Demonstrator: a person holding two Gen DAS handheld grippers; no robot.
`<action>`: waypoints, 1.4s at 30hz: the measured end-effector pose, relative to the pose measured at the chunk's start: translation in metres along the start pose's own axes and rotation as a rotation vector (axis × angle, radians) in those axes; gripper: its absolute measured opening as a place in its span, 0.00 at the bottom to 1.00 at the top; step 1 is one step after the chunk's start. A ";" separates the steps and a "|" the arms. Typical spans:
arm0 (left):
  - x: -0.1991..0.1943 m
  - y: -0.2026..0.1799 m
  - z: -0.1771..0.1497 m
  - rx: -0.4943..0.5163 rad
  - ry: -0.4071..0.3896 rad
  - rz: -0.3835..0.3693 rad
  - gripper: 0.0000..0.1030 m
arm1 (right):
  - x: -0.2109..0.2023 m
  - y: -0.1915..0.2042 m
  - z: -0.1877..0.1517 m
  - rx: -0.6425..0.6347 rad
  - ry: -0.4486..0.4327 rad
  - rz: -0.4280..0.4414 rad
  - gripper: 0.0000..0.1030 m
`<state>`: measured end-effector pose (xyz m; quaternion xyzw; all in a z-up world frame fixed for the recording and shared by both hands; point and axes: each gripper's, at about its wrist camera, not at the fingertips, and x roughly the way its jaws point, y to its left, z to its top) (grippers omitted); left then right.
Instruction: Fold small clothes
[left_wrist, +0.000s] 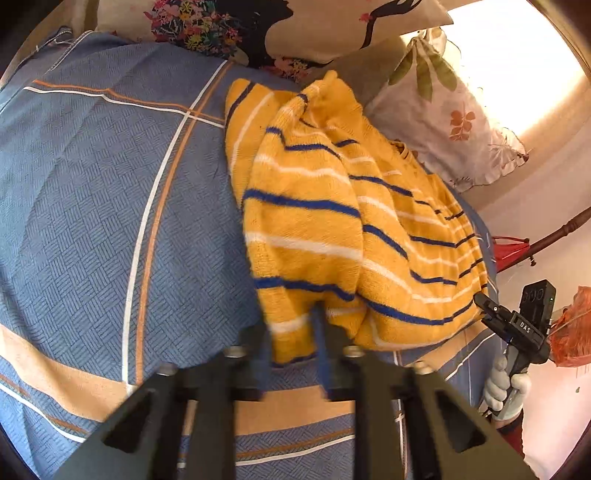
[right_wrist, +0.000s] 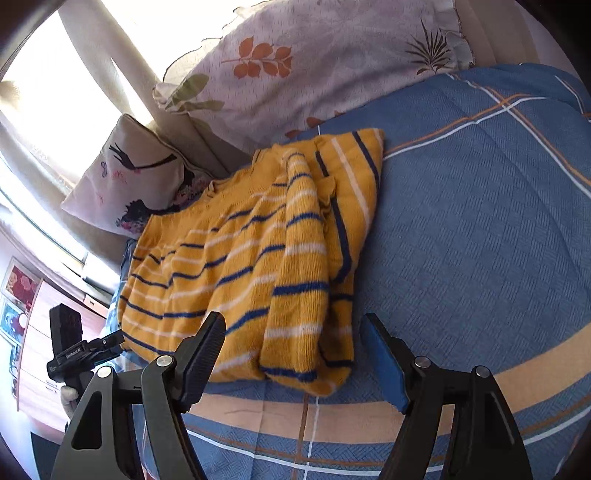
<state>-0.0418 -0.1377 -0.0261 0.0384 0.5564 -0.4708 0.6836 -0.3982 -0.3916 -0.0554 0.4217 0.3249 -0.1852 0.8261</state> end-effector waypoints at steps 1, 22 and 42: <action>-0.006 0.001 0.004 -0.009 -0.006 0.012 0.07 | 0.001 -0.001 0.001 0.004 0.018 -0.005 0.27; -0.053 0.045 0.003 -0.179 -0.295 -0.036 0.50 | -0.053 0.052 0.038 -0.125 -0.227 -0.170 0.71; -0.011 0.062 0.006 -0.162 -0.293 -0.405 0.50 | 0.286 0.292 0.081 -0.379 0.349 -0.137 0.73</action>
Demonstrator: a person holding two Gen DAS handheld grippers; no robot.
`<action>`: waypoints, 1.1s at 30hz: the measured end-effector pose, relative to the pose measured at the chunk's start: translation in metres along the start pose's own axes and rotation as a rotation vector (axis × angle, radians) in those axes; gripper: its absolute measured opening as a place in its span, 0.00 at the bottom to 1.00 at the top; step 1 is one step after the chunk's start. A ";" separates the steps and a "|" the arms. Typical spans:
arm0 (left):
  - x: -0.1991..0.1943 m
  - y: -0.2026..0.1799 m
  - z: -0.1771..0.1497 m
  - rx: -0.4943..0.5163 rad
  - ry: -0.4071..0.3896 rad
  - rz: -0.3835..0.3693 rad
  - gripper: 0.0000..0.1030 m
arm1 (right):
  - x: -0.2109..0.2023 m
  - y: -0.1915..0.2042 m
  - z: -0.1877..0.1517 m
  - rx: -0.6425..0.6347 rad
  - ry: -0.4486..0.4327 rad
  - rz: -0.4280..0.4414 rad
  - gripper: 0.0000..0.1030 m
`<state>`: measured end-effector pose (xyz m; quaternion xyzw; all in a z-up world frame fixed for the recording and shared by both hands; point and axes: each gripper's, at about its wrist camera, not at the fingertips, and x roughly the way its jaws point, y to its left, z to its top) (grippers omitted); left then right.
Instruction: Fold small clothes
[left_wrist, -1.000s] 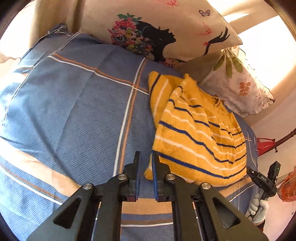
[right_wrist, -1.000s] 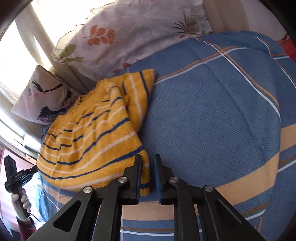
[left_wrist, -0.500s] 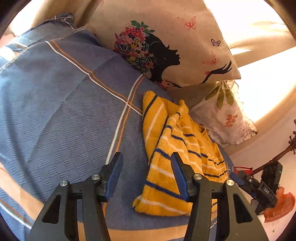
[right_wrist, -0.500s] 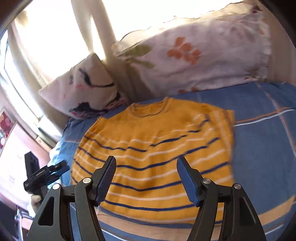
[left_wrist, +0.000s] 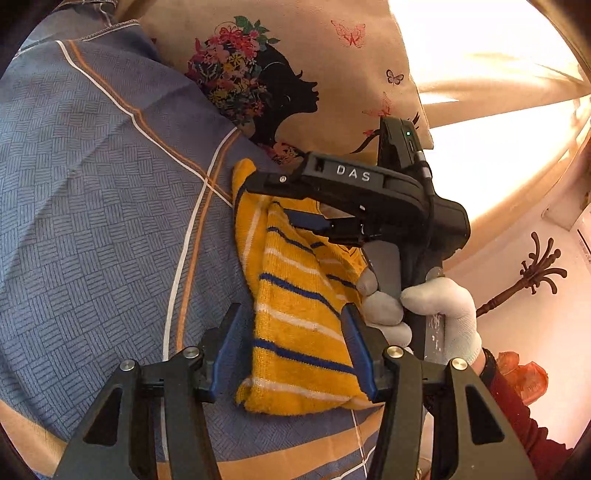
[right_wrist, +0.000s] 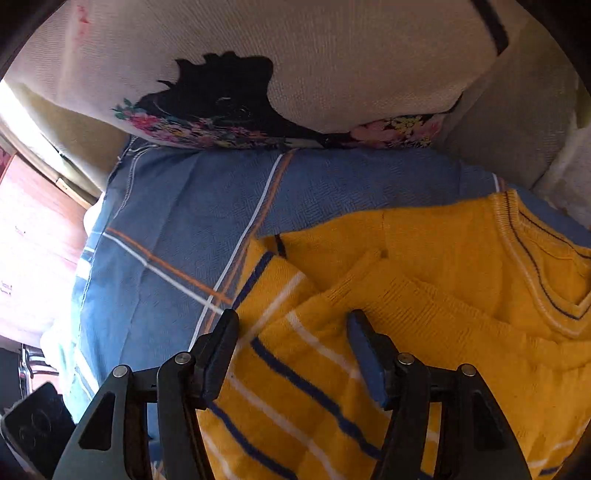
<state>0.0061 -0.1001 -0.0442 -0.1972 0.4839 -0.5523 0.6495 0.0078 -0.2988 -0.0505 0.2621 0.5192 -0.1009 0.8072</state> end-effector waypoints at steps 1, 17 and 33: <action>0.000 0.000 0.000 -0.003 0.004 -0.005 0.50 | 0.000 0.002 0.001 0.001 0.012 0.002 0.75; 0.014 -0.013 -0.008 0.072 0.070 0.050 0.60 | -0.003 0.035 -0.017 -0.141 0.135 -0.146 0.83; 0.018 -0.101 -0.041 0.174 0.073 0.206 0.18 | -0.054 0.030 -0.054 -0.335 -0.021 -0.155 0.21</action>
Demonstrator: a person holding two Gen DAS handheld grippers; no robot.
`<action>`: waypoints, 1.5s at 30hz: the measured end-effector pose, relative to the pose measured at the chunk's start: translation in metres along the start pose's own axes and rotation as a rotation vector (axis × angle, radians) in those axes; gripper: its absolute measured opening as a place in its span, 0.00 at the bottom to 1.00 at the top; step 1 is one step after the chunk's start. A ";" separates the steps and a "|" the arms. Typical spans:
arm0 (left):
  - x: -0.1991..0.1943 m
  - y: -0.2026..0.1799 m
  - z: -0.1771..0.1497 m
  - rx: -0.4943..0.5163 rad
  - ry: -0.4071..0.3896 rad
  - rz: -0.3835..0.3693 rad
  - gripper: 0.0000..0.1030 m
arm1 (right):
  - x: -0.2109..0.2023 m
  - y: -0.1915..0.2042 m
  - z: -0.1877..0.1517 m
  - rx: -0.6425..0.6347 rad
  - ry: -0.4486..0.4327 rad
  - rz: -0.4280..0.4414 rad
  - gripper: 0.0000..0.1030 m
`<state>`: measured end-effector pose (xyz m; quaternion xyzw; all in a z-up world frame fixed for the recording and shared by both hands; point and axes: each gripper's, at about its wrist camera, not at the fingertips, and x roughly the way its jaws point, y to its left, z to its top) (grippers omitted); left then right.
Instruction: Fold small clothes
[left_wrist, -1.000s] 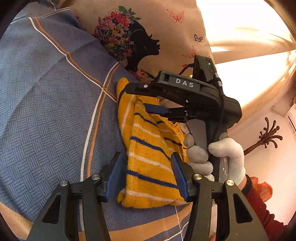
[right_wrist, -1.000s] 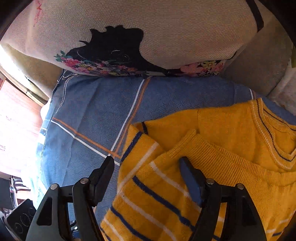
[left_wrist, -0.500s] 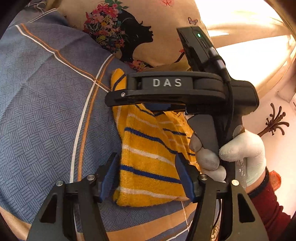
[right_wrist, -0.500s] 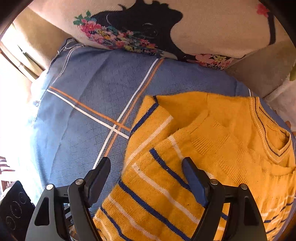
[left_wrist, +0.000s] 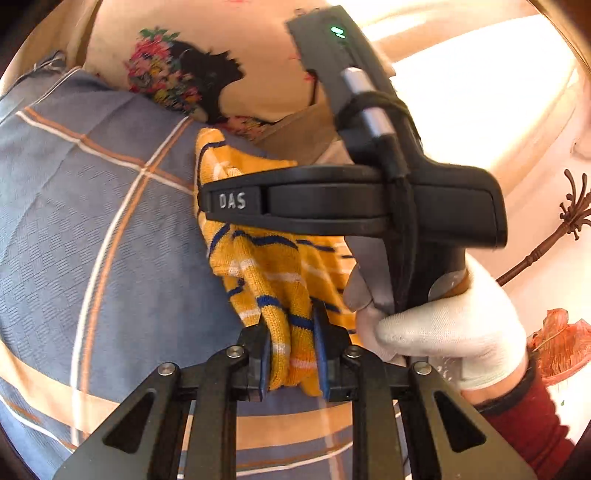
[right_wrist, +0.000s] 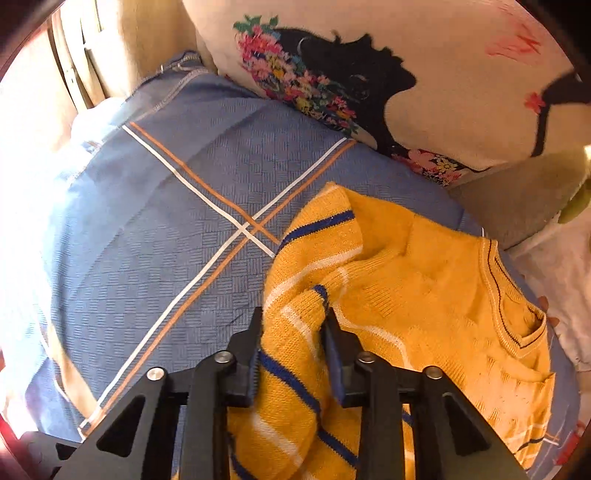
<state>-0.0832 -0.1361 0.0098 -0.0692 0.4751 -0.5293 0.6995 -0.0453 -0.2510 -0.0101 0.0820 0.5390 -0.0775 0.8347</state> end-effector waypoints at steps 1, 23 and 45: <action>0.000 -0.009 0.000 0.004 -0.001 -0.015 0.18 | -0.012 -0.011 -0.004 0.030 -0.027 0.032 0.20; 0.072 -0.167 -0.068 0.223 0.287 -0.205 0.29 | -0.104 -0.277 -0.206 0.656 -0.290 0.062 0.17; 0.010 -0.077 -0.047 -0.045 0.076 -0.040 0.40 | -0.120 -0.183 -0.258 0.459 -0.365 0.286 0.10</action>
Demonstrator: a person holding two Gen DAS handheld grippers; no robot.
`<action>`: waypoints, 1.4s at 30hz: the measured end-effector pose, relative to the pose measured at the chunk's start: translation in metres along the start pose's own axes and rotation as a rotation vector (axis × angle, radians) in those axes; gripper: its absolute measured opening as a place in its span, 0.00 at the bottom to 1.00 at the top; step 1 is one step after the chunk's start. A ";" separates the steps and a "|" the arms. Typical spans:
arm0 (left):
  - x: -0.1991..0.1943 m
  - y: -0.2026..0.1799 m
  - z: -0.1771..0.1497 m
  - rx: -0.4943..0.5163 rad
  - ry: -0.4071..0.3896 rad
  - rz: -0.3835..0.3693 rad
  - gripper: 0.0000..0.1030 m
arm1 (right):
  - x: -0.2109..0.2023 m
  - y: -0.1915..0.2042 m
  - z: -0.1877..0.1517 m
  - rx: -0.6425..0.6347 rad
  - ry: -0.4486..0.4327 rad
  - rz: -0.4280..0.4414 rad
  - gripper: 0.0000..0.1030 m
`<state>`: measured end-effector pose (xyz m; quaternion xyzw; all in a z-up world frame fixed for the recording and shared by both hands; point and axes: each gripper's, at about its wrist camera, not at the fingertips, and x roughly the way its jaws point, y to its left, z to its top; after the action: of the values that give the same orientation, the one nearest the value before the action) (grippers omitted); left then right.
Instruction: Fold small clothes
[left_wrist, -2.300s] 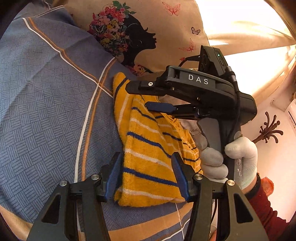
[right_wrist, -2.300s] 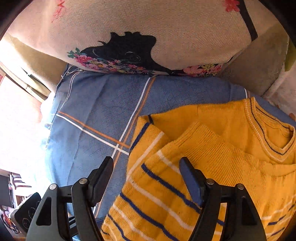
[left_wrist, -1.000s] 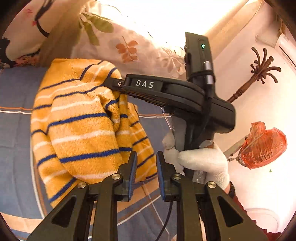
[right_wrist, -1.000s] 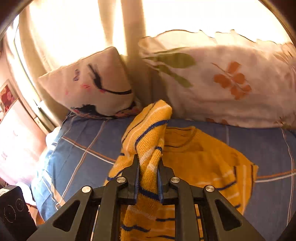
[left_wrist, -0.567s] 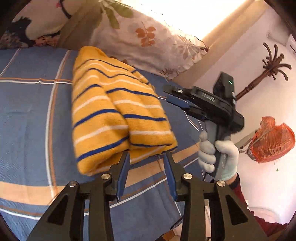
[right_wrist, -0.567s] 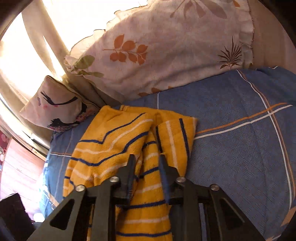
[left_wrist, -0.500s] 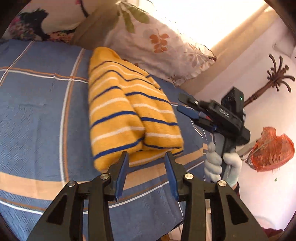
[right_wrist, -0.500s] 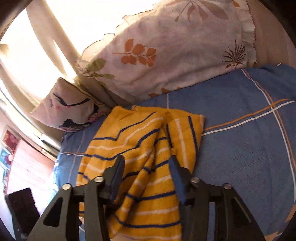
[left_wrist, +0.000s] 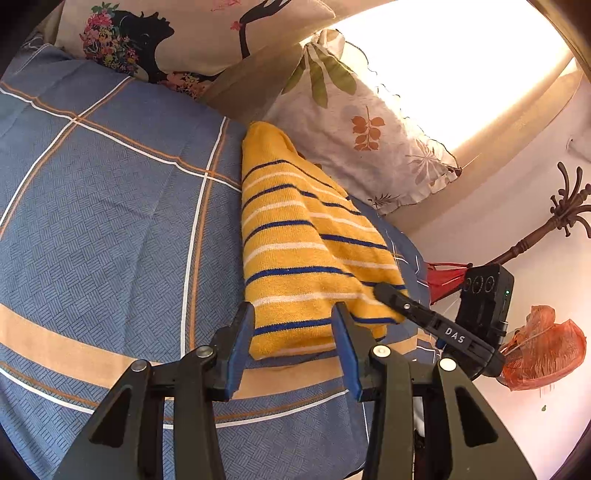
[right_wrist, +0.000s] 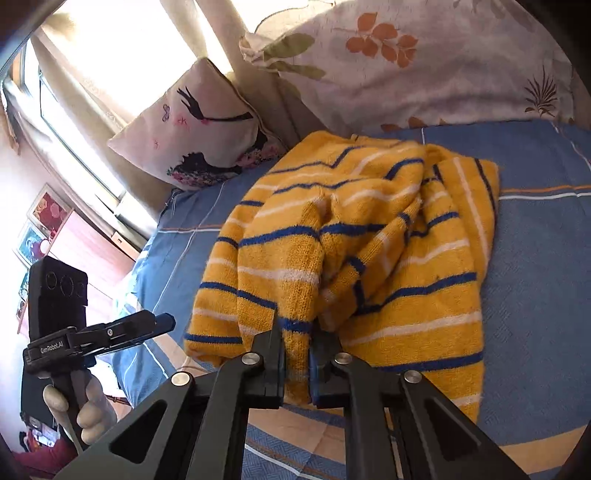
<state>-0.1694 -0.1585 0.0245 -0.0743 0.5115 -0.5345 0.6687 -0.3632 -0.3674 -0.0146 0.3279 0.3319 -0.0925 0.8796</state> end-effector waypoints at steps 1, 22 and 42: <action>-0.002 -0.001 0.001 0.002 0.000 -0.007 0.41 | -0.013 -0.003 0.001 -0.007 -0.026 -0.019 0.10; 0.093 -0.048 0.013 0.191 0.126 0.088 0.58 | -0.067 -0.045 0.024 0.076 -0.128 -0.210 0.71; 0.112 -0.089 -0.010 0.367 0.114 0.191 0.71 | 0.002 -0.116 0.044 0.300 -0.003 -0.232 0.09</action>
<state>-0.2439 -0.2796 0.0097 0.1278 0.4472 -0.5564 0.6886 -0.3830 -0.4839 -0.0507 0.4146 0.3487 -0.2422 0.8049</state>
